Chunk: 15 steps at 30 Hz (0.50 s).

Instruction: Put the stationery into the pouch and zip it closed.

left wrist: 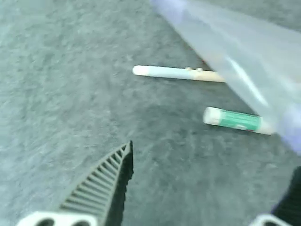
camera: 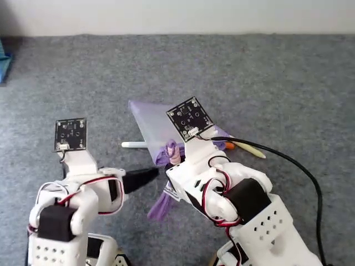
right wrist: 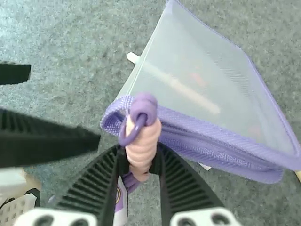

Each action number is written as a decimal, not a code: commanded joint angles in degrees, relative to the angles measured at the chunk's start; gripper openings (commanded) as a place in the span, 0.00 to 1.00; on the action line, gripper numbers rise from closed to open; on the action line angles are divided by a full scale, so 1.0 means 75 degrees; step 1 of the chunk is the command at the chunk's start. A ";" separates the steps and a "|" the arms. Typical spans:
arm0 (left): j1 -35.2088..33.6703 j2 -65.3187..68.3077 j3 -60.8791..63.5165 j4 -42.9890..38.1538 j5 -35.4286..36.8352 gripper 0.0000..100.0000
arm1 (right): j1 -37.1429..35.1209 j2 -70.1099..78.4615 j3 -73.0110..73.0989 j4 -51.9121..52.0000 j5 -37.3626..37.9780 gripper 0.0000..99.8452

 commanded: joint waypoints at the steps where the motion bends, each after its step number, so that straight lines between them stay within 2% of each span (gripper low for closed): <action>1: 0.0762 -0.0070 -0.0990 0.0117 0.0574 0.50 | -0.0006 -0.0229 -0.0047 -0.0135 0.0117 0.01; 4: 0.1172 -0.0070 -0.1049 -0.0188 0.0715 0.48 | -0.0006 -0.0264 -0.0047 -0.0123 0.0117 0.01; 12: 0.1160 -0.0070 0.0006 -0.1055 0.0703 0.46 | -0.0029 -0.0264 -0.0059 -0.0111 0.0141 0.01; 15: 0.1160 -0.0059 0.0088 -0.1407 0.0703 0.46 | -0.0053 -0.0275 -0.0082 -0.0111 0.0469 0.01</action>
